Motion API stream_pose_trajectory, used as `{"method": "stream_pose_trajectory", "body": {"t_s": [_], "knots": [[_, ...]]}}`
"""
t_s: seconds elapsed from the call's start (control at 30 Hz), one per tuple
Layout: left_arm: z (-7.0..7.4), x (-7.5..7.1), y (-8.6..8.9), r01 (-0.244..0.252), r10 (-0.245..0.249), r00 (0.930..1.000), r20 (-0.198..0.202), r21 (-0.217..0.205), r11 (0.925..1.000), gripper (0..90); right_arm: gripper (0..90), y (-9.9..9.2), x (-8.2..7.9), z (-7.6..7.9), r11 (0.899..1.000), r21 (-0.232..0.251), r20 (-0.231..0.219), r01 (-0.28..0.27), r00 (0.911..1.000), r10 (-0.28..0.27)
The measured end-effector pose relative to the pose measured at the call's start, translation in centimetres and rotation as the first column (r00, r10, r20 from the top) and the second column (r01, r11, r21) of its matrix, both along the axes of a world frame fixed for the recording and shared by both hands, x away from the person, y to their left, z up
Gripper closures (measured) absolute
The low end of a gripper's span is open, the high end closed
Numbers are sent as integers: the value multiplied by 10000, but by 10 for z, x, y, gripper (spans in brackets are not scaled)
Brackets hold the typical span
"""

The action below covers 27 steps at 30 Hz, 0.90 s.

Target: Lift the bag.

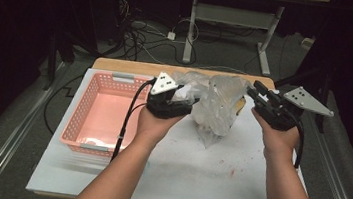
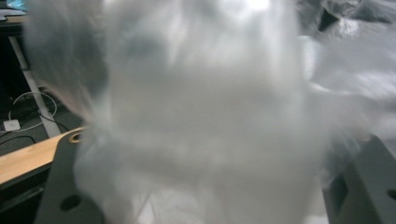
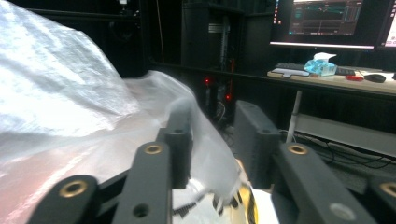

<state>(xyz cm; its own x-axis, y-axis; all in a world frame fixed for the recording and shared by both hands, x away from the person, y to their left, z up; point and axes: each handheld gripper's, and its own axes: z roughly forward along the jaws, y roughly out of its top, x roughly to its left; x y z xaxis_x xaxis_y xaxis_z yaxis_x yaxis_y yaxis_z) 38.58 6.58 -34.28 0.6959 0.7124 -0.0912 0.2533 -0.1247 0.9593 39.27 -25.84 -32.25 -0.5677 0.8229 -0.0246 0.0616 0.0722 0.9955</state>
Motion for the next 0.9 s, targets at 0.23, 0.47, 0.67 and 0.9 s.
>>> {"method": "stream_pose_trajectory", "body": {"t_s": [0.23, 0.47, 0.67, 0.9], "knots": [[0, -49, 31, -228, 253, 9984, 507, -497, 9985, 225, 595, -5, -24, -6, 9996, -175, 142, -213, 9997, 216], [-16, -79, 49, -414, 407, 9986, 330, 213, 9989, 105, 532, -2, -39, -23, 9977, -490, -182, -458, 9988, 450], [-54, -85, 45, 33, 20, 9975, -703, 750, 9972, 0, 380, -4, -48, -48, 9950, -797, -743, -605, 9957, 546], [-83, -84, 23, 571, -376, 9903, -1336, 1454, 9877, 0, 129, -7, -51, -88, 9923, -1042, -1914, -663, 9805, 454]]}}
